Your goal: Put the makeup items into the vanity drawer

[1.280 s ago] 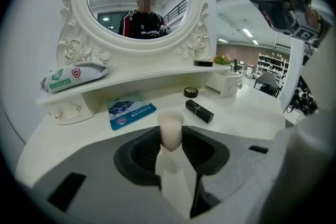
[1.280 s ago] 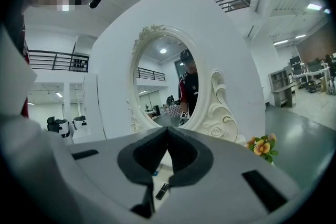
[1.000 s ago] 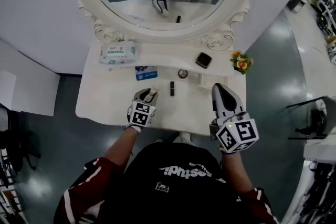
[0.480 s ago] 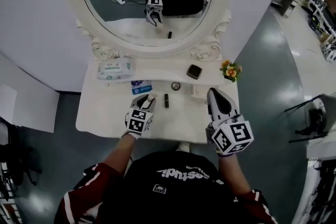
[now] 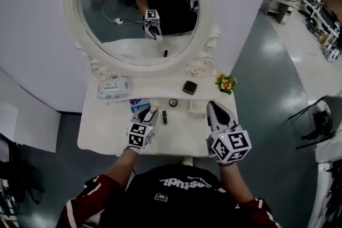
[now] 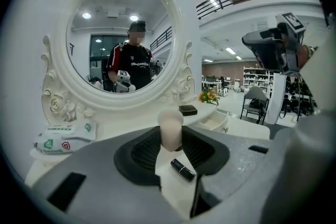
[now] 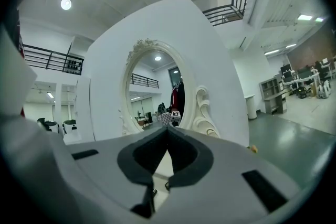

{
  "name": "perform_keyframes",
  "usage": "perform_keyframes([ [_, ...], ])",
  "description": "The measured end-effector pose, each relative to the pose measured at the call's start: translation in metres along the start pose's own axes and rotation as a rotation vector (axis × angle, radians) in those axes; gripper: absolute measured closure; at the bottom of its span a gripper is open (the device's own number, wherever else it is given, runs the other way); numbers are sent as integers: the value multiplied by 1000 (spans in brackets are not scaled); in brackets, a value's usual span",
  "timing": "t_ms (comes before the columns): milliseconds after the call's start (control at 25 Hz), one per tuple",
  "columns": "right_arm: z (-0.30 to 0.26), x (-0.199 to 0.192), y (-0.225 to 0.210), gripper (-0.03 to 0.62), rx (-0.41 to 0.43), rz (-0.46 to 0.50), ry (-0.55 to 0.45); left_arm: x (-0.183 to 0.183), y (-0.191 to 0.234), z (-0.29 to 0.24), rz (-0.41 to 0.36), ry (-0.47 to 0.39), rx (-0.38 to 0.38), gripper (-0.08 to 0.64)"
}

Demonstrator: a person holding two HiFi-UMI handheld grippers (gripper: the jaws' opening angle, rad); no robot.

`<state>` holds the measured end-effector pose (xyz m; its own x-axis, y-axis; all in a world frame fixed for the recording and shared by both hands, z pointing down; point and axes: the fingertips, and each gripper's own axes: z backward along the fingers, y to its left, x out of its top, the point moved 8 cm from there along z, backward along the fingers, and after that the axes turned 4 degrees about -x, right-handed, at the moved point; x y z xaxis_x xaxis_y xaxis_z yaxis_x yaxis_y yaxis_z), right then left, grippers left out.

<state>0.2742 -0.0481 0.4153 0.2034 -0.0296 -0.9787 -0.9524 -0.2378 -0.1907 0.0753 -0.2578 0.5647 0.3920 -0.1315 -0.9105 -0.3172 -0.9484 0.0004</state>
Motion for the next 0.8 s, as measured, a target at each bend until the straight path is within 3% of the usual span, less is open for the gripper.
perform_keyframes([
  [800, 45, -6, -61, 588, -217, -15, 1, 44, -49, -52, -45, -92, -140, 431],
])
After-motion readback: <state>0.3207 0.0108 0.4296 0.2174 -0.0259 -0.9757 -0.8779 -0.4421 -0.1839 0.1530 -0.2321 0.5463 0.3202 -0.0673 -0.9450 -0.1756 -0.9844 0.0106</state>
